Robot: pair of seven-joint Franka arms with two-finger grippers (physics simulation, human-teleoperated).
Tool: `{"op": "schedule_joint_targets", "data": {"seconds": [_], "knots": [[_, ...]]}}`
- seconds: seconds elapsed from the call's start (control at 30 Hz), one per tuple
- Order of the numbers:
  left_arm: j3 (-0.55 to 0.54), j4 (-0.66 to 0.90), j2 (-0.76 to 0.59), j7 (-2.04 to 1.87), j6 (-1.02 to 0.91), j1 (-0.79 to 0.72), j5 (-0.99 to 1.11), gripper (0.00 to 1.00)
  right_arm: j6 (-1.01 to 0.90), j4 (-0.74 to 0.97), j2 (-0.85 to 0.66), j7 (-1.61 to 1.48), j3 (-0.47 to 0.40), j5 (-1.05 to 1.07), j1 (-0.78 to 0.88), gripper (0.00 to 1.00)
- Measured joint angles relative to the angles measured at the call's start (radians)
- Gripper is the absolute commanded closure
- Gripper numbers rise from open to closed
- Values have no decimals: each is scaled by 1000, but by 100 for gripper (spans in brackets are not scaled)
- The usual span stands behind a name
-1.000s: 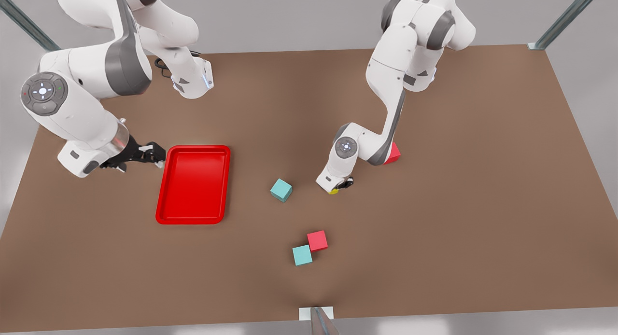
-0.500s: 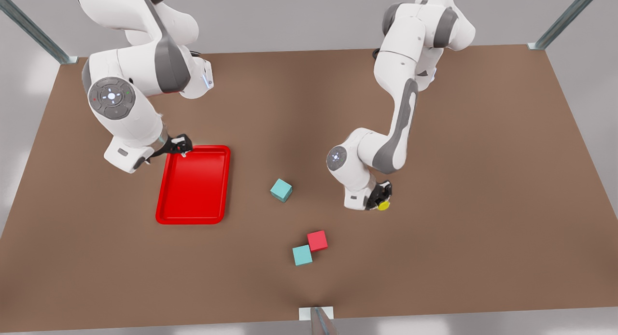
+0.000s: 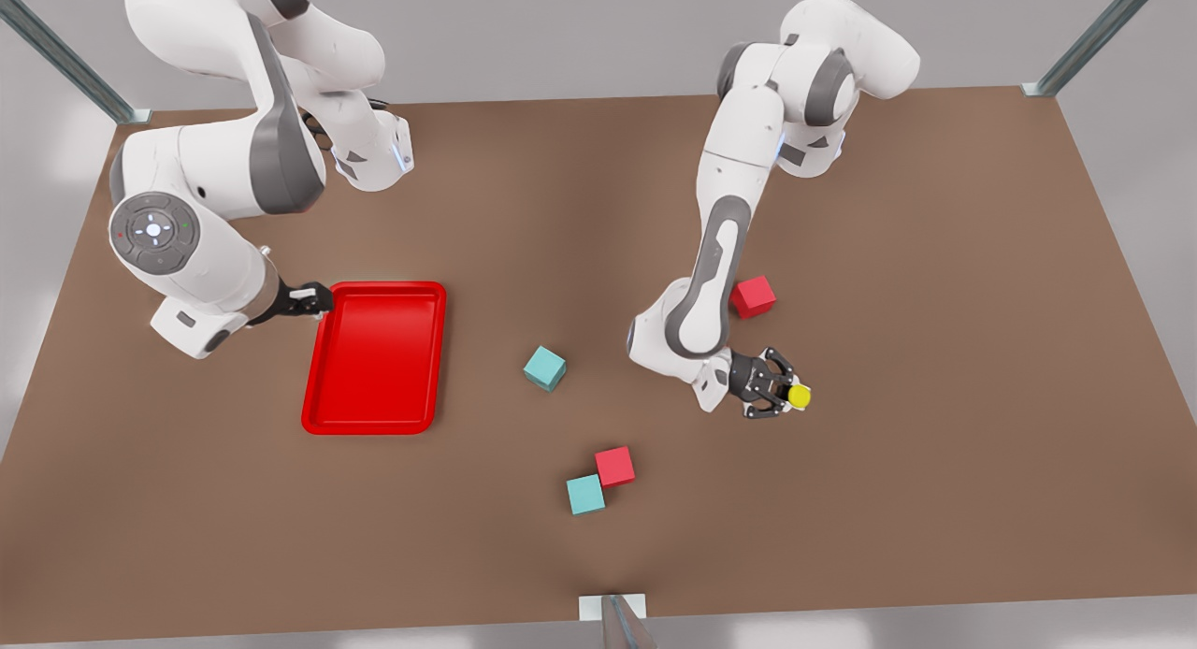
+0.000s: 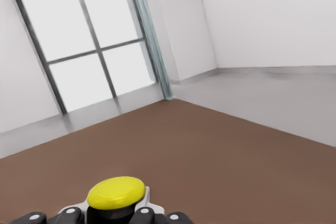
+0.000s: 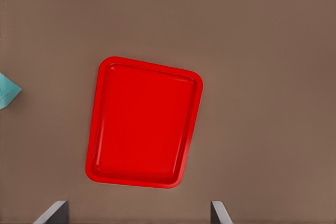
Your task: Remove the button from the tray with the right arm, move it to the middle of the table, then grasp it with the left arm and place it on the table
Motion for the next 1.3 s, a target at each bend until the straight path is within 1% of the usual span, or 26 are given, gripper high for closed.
{"op": "schedule_joint_targets", "data": {"seconds": [0.2,0.37,0.53,0.57,0.6,0.63,0.67,1.3], "knots": [[0,1,79,-231,-6,11,69,61,1,10,4,0,-1,-25,28,0],[0,1,118,-374,14,26,101,61,52,34,9,0,-4,-29,25,0],[0,1,147,-482,25,34,123,57,79,36,9,0,-7,-30,18,0],[0,1,150,-501,27,37,128,53,82,37,9,0,-7,-30,19,0],[0,1,154,-518,29,38,133,38,85,37,9,0,-7,-30,22,0],[0,1,157,-535,31,38,141,11,87,36,9,0,-6,-30,24,0],[0,1,161,-551,33,39,148,0,89,36,9,0,-6,-30,25,0],[6,4,158,-726,42,32,165,0,99,36,9,0,-9,-34,17,0]]}}
